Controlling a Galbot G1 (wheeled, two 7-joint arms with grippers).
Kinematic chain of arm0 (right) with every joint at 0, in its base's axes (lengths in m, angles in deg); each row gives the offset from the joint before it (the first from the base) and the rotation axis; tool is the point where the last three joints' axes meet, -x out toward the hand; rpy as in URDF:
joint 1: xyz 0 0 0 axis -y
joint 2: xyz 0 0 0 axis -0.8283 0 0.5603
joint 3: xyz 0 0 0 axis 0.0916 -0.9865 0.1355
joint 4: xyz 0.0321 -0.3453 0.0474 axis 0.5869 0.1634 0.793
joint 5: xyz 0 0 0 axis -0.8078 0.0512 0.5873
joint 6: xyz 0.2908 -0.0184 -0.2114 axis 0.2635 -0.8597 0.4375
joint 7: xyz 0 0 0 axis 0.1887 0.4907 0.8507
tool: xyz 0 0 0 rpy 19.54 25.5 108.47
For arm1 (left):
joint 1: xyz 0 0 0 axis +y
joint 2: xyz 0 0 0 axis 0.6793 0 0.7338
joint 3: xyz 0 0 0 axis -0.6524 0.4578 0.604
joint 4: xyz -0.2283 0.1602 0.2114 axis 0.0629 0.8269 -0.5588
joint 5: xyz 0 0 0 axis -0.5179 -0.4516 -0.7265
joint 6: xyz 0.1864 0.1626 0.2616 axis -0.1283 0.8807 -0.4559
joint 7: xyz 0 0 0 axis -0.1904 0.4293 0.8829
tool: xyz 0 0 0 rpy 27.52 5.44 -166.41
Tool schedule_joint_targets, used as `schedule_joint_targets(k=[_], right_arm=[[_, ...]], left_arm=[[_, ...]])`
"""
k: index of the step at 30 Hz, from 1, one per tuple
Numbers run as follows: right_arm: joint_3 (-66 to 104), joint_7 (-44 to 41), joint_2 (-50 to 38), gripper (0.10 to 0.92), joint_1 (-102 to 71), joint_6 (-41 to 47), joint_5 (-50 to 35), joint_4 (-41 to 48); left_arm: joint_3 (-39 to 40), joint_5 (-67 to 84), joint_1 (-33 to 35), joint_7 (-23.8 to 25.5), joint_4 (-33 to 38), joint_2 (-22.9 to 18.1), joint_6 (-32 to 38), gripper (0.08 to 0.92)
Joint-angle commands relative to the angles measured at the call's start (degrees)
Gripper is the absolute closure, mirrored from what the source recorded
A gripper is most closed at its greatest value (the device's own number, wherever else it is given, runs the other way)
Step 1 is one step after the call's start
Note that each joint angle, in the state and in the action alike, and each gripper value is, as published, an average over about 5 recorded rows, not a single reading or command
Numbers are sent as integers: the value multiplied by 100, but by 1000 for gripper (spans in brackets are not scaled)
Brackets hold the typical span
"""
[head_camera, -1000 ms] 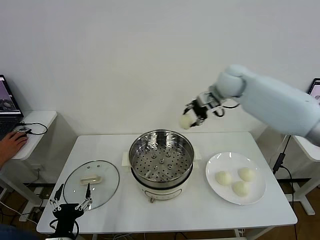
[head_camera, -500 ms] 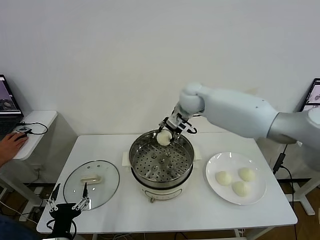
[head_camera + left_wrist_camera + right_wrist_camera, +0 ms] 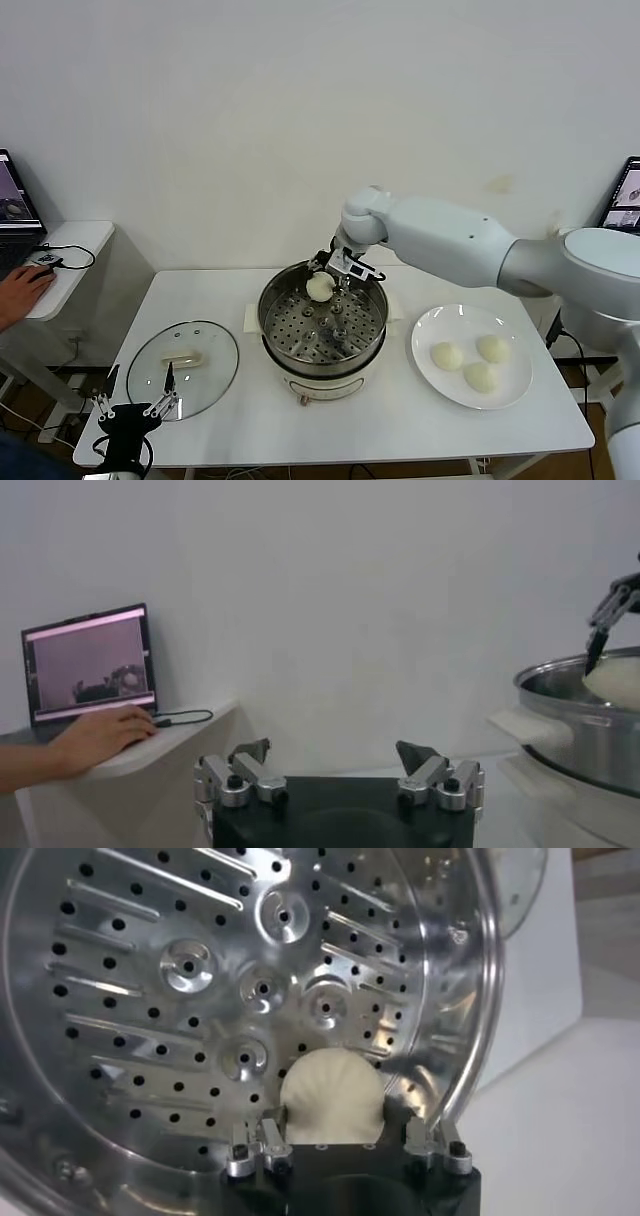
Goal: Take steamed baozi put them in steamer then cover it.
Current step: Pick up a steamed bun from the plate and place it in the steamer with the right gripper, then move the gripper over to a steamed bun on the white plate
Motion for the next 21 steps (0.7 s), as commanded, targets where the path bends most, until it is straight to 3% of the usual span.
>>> schedule_joint_targets(k=[1,9,21], right_arm=[[-16,79,157,395,-117,-222,363,300],[44,149,222,221,18,-283,169,291],[-297,-695,-910,202,1531,820,-1395,-1451]], left_arm=[[-1,3,0,0,-6,5,-1,177],[-10,5,13,0,-3,9,-2,177],[28,10,-6,15,132,36,-27,177]])
